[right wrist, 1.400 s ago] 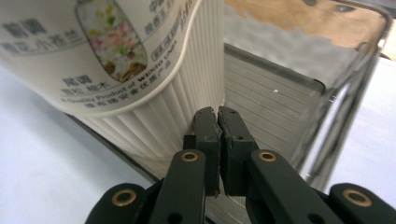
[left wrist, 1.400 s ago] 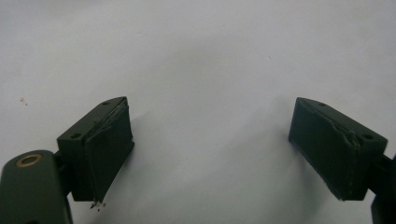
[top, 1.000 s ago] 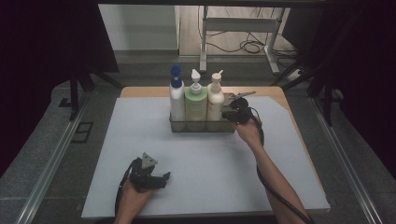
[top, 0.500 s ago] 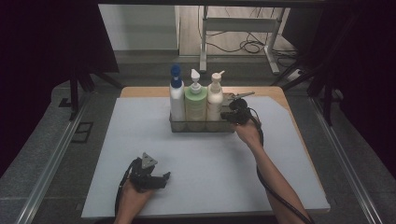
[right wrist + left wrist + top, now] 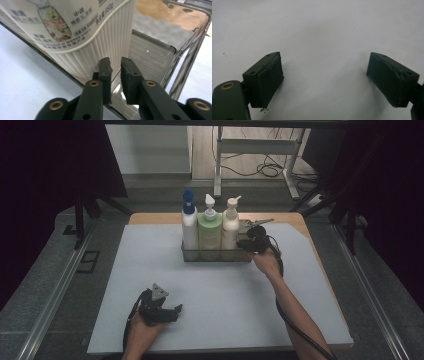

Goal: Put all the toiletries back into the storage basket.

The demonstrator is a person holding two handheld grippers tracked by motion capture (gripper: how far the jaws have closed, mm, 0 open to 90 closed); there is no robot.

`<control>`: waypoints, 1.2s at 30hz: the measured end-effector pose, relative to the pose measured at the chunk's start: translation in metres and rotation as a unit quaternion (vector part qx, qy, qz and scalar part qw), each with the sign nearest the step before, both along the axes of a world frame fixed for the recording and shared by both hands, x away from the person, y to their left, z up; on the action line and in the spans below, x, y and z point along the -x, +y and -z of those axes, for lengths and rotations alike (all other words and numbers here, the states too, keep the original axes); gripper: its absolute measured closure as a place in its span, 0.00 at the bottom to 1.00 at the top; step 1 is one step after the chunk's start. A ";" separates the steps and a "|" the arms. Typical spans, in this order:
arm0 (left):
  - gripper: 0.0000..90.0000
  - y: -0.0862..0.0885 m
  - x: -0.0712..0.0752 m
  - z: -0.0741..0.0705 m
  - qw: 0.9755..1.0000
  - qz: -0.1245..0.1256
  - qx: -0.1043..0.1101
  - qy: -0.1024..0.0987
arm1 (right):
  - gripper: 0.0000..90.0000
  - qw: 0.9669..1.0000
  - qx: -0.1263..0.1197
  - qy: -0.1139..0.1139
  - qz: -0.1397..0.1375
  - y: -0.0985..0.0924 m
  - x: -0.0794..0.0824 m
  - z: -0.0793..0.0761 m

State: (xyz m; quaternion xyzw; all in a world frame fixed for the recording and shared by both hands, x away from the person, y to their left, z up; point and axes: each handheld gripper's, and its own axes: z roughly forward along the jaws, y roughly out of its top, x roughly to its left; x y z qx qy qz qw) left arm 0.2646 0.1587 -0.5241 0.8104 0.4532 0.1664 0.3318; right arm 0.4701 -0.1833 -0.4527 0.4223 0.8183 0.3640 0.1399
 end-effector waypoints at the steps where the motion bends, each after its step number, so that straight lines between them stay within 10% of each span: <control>1: 0.15 0.000 0.000 0.000 1.000 0.000 0.000 0.000 | 0.81 1.000 -0.002 -0.001 -0.001 -0.001 0.000 0.000; 36: 0.15 0.000 0.000 0.000 1.000 0.000 0.000 0.000 | 0.20 0.999 0.010 -0.031 -0.030 -0.021 0.035 -0.029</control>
